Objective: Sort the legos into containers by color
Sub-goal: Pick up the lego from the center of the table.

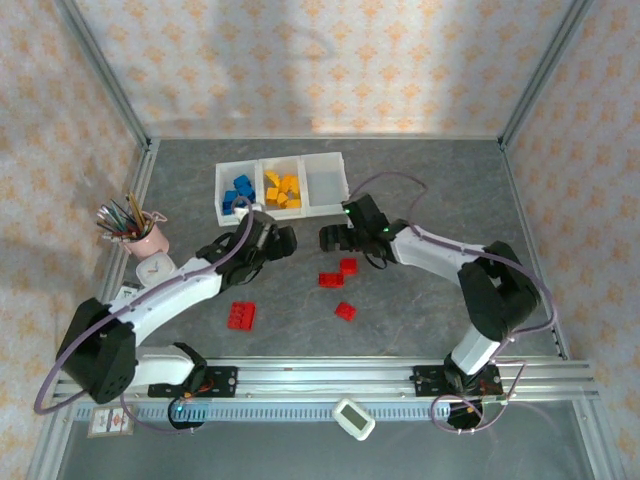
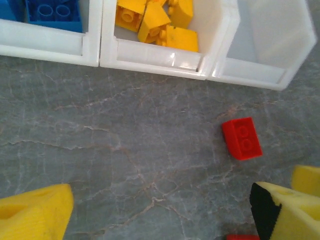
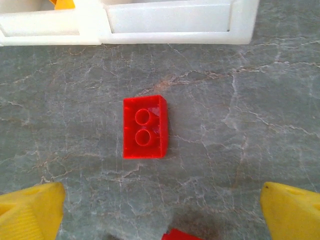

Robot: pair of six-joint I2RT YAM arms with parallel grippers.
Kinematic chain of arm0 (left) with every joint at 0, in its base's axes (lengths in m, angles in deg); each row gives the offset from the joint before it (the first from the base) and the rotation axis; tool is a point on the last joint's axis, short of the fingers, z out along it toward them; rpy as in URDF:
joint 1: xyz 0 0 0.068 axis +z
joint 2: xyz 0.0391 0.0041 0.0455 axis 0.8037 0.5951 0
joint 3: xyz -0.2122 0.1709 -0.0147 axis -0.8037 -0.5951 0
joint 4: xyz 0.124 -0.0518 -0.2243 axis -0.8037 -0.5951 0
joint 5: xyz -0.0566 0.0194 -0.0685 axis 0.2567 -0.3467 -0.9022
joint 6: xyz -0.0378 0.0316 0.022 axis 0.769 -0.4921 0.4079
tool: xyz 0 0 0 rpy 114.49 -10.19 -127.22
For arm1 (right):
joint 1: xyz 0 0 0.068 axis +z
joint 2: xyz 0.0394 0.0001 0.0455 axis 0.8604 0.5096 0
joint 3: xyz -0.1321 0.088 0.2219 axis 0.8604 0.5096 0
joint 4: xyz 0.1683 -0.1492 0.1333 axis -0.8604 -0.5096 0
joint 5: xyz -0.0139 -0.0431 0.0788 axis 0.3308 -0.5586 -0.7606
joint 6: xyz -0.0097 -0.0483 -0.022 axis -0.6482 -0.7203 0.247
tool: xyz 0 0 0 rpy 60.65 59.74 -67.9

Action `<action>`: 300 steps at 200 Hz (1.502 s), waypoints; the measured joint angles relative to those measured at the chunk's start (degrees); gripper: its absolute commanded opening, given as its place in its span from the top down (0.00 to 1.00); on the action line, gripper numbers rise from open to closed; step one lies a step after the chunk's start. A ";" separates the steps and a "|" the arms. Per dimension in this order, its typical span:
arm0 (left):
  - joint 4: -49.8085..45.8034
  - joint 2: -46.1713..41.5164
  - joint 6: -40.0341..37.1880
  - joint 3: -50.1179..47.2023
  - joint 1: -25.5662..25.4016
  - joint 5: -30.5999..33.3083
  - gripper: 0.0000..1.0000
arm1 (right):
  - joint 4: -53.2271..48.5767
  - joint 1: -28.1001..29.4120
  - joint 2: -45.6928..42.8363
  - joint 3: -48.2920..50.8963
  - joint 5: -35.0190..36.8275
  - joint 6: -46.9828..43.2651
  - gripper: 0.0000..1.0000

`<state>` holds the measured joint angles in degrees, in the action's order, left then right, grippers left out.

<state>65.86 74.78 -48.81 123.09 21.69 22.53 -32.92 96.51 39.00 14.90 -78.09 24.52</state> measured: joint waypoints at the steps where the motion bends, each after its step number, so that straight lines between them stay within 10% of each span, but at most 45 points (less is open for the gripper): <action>1: 0.17 -0.17 0.02 -0.24 0.00 -0.09 0.04 | -0.02 0.04 0.09 -0.11 0.07 -0.02 0.03; 135: 8.55 -11.82 3.63 -12.57 -0.85 -4.11 0.01 | -4.39 3.10 16.15 -13.27 7.72 -1.86 0.37; 204: 8.87 -12.37 4.85 -12.92 -0.85 -3.56 0.01 | -4.17 3.39 19.67 -15.23 7.72 -2.99 0.72; 300: 8.87 -12.04 4.79 -9.70 -0.85 -4.52 0.01 | -5.05 3.17 15.02 -17.05 7.56 -3.65 0.78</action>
<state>74.74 62.74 -44.03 113.39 20.84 18.00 -37.97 99.68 54.02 -2.14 -70.53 20.87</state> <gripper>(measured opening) 0.992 0.311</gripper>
